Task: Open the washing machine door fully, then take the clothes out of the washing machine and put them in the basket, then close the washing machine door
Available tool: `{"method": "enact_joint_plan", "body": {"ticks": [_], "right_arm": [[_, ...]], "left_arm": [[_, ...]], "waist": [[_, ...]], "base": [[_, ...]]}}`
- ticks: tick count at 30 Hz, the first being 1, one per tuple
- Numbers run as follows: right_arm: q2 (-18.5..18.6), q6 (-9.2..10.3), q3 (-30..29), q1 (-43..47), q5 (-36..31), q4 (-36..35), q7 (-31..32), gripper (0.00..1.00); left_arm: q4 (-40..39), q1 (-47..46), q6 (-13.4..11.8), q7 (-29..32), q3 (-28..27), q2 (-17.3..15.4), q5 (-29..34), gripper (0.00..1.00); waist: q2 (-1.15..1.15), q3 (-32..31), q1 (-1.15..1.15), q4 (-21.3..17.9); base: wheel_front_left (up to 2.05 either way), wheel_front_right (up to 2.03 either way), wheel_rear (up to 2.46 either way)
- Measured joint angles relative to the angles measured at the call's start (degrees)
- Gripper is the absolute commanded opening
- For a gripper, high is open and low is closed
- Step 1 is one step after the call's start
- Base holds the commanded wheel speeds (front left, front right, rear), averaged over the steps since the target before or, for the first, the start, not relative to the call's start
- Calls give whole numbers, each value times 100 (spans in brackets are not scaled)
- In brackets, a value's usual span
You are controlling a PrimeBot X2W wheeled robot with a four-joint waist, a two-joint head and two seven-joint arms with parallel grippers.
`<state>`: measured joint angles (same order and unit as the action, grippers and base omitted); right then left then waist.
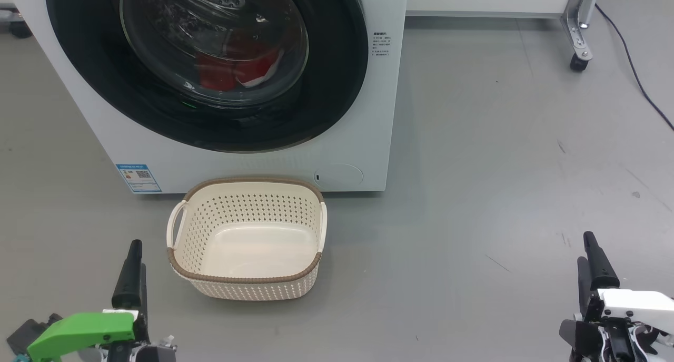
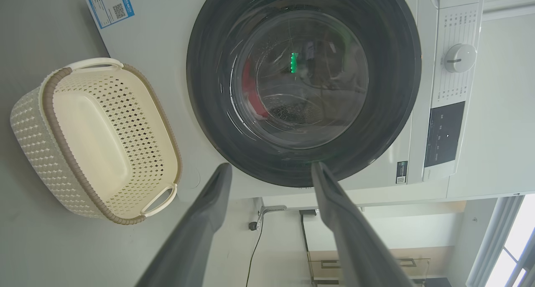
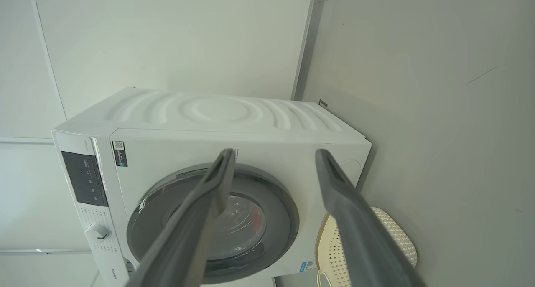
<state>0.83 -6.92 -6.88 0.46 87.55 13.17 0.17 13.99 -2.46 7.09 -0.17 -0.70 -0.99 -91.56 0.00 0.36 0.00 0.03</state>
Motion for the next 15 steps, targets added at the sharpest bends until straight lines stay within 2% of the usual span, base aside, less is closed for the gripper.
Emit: {"method": "enact_joint_plan", "body": {"ticks": [11, 15], "right_arm": [[5, -1, 42, 0, -297, -334, -191, 100], [8, -1, 47, 0, -445, -458, -271, 100]], "left_arm": [[-287, 1, 0, -194, -15, -2, 177, 100], [-413, 1, 0, -255, 1, -4, 424, 100]], "waist": [[0, -12, 0, 8], [0, -17, 0, 10]], "base": [[0, 0, 0], [0, 0, 0]]}}
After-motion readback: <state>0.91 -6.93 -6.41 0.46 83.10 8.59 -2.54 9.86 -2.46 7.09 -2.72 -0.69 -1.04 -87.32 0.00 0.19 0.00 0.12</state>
